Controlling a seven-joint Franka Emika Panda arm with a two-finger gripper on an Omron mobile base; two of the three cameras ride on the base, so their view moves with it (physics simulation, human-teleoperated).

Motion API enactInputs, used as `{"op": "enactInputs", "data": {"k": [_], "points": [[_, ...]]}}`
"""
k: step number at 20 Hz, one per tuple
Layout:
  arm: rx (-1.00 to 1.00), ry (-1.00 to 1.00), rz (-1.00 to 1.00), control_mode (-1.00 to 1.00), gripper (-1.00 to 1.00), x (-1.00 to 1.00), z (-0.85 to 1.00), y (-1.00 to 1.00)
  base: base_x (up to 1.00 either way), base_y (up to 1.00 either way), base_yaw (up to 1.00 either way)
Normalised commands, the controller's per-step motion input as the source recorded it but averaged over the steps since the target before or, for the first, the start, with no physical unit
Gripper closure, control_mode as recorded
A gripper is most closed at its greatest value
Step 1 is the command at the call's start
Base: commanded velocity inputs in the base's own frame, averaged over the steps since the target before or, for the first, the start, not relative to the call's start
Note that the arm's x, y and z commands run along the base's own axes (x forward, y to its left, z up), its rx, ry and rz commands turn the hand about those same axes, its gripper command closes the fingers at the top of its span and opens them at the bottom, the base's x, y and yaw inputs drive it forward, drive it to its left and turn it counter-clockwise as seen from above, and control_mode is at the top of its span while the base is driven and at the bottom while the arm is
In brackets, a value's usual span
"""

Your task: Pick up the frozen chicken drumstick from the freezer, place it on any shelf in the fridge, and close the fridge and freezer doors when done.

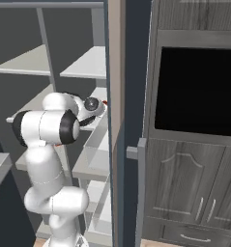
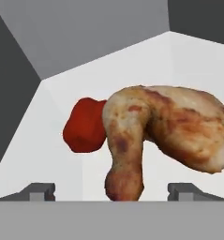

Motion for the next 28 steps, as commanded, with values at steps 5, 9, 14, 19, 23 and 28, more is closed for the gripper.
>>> {"op": "enactInputs", "data": {"k": [5,9,14,19,23,28], "points": [[0.0,-0.04,0.0,-1.0,-1.0,-0.76,0.34,0.23,0.0,0.0,0.0],[0.0,0.01,0.0,-1.0,-1.0,-0.96,0.52,0.3,0.0,0.0,0.0],[0.0,0.09,0.0,-1.0,-1.0,-0.91,0.89,0.06,0.0,0.0,0.0],[0.03,0.24,0.0,-1.0,-1.0,-0.73,1.0,0.0,0.0,0.0,0.0],[0.08,0.37,0.01,-1.0,-1.0,-0.73,1.0,0.0,0.0,0.0,0.0],[0.1,0.36,0.01,-1.0,-1.0,-0.67,0.98,0.0,0.0,0.0,0.0]]}}
